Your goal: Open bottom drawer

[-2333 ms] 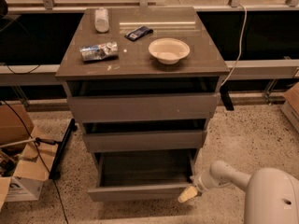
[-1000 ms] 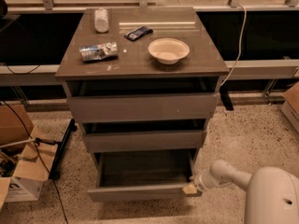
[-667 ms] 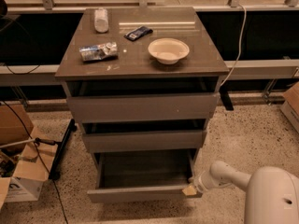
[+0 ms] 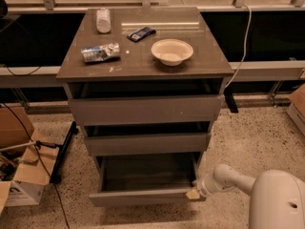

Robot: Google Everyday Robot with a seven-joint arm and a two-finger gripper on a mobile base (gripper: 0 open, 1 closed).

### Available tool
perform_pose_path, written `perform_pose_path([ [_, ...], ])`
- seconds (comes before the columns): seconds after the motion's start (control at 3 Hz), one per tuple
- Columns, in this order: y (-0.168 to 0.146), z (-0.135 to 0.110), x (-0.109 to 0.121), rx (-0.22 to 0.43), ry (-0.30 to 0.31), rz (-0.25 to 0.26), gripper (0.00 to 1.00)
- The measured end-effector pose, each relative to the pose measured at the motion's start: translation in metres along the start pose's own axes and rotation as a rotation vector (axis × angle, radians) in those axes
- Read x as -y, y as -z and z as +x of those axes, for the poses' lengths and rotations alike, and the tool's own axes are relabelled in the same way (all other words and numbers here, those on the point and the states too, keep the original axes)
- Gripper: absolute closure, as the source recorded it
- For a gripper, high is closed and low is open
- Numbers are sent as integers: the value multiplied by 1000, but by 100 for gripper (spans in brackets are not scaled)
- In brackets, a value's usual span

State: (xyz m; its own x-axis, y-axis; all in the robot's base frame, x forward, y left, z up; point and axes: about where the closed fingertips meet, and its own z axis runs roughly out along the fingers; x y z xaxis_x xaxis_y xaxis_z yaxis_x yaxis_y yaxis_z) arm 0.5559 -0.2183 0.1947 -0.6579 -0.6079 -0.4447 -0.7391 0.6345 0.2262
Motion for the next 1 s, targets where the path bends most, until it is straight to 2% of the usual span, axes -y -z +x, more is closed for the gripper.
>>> perform_pose_path([
  [0.33, -4, -12, -30, -20, 134, -74, 100],
  [0.67, 1, -30, -72, -21, 325, -146, 100],
  [1.0, 4, -43, -109, -21, 477, -205, 82],
])
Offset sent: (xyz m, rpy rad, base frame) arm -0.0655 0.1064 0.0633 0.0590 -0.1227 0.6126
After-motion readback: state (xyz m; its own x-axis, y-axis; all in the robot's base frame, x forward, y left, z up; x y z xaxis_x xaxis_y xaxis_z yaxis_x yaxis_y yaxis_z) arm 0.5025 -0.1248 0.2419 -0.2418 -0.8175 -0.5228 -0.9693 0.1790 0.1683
